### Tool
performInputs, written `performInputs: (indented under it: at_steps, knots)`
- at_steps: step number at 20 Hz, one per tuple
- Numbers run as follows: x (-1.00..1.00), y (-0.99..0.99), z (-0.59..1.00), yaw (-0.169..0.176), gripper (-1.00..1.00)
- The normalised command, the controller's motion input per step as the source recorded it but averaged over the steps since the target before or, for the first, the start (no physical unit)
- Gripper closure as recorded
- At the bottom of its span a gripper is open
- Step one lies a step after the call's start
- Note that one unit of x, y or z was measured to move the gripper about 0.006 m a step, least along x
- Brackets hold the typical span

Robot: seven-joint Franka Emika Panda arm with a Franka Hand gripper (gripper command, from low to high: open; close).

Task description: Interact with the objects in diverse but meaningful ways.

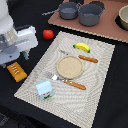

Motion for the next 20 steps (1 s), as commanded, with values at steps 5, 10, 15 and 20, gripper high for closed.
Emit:
performInputs:
  at_steps: [5,10,15,20]
  knots:
    - [-0.17,-0.24,-0.32,0.066,-1.00]
    - [-0.19,-0.19,-0.36,0.063,-1.00]
    - [-0.05,-0.14,-0.31,0.052,1.00]
    - [0.00,-0.12,-0.26,0.042,1.00]
